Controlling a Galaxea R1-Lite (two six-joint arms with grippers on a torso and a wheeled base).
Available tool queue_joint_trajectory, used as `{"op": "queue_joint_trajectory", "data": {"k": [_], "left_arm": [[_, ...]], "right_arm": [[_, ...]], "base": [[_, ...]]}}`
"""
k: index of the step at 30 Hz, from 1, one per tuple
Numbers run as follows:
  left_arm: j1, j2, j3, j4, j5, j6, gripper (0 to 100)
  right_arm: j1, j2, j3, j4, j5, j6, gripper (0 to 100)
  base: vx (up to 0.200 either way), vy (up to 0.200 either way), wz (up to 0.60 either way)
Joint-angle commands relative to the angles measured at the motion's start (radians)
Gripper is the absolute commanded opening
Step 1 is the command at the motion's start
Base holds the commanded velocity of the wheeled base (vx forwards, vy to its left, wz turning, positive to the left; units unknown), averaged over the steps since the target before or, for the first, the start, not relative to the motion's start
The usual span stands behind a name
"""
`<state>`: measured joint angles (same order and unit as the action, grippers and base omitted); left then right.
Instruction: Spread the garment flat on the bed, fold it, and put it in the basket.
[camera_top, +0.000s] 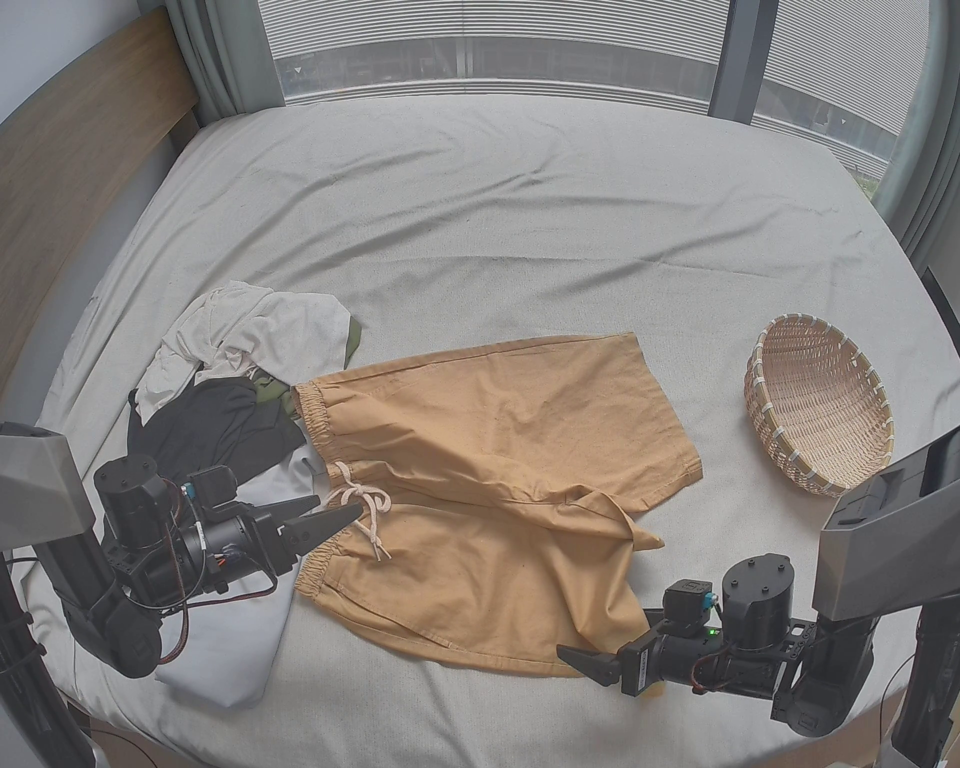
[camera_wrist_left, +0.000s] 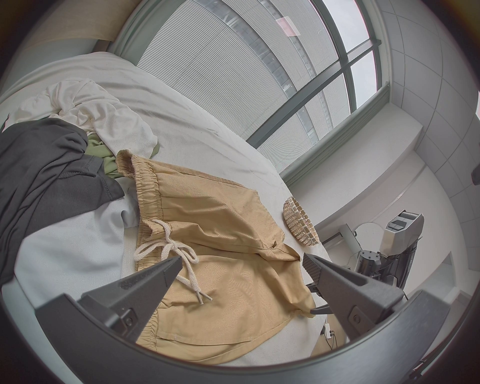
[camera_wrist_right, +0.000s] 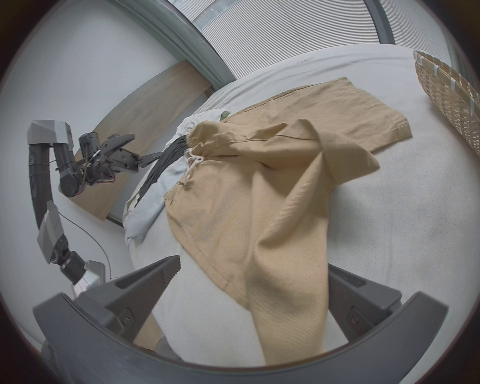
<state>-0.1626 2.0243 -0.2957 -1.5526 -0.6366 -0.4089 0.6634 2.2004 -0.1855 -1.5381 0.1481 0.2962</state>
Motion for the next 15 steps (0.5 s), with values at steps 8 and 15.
{"op": "queue_joint_trajectory", "data": {"k": [8, 15], "left_arm": [[0.0, -0.001, 0.0, -0.003, 0.0, -0.001, 100], [0.001, -0.002, -0.002, -0.003, 0.0, -0.001, 100]], "right_arm": [[0.174, -0.126, 0.008, 0.0, 0.062, 0.084, 100], [0.157, -0.128, 0.006, -0.002, 0.11, 0.133, 100]], "base": [[0.0, 0.0, 0.0], [0.0, 0.0, 0.0]]}}
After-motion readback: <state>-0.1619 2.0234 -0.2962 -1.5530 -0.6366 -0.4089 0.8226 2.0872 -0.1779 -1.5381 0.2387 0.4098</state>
